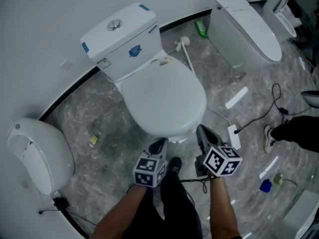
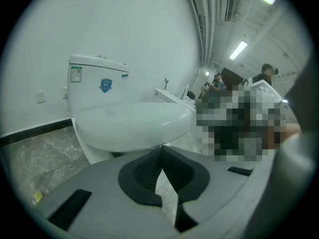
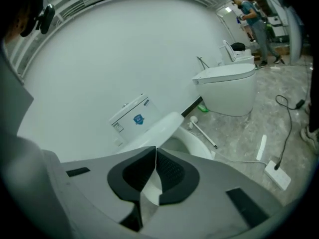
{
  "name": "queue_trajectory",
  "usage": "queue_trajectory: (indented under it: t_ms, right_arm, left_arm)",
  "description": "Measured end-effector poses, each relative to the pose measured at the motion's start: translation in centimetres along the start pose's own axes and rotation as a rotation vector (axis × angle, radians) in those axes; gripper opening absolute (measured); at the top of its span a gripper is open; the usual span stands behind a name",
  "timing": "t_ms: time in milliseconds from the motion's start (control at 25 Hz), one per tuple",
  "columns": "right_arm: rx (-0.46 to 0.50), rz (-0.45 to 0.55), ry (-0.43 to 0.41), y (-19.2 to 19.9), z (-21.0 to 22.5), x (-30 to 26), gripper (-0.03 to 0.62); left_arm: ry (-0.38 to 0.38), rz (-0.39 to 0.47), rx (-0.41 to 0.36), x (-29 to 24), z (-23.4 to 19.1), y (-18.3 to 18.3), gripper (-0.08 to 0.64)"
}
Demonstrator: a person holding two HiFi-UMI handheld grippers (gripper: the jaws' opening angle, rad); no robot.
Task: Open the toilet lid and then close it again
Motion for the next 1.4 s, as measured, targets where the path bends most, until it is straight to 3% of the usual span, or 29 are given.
queue_trajectory:
  t_ms: [240, 800, 1080, 1400]
  right_arm:
    - [0.159, -0.102, -0.089, -1.9, -3.1, -1.4, 0.011]
    - [0.325, -0.122, -0.207, -10.7, -10.2, -4.4, 0.011]
    - [0.363, -0.109, -0.212, -13.9, -13.5, -6.3, 0.011]
    - [0.372, -0.087, -0.173, -17.1, -16.7, -8.3, 0.010]
  left_arm:
    - [-0.060, 0.035, -0.013, 1.5, -0.5, -4.1, 0.003]
    - [-0.194, 0.095, -0.006, 3.5, -3.0, -13.2, 0.003]
    - [-0.210, 0.086, -0.021, 4.1, -5.1, -17.1, 0.003]
    - [-0.171, 0.112, -0.042, 4.7, -7.0, -21.2, 0.003]
Point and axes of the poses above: the fingertips, and each gripper's own axes: x backward along the fingers, z to its right, y out of its underside, the point moved 4 cm from there along x, backward along the fingers, and after that the axes turned 1 degree about y, right-handed, at the moved point
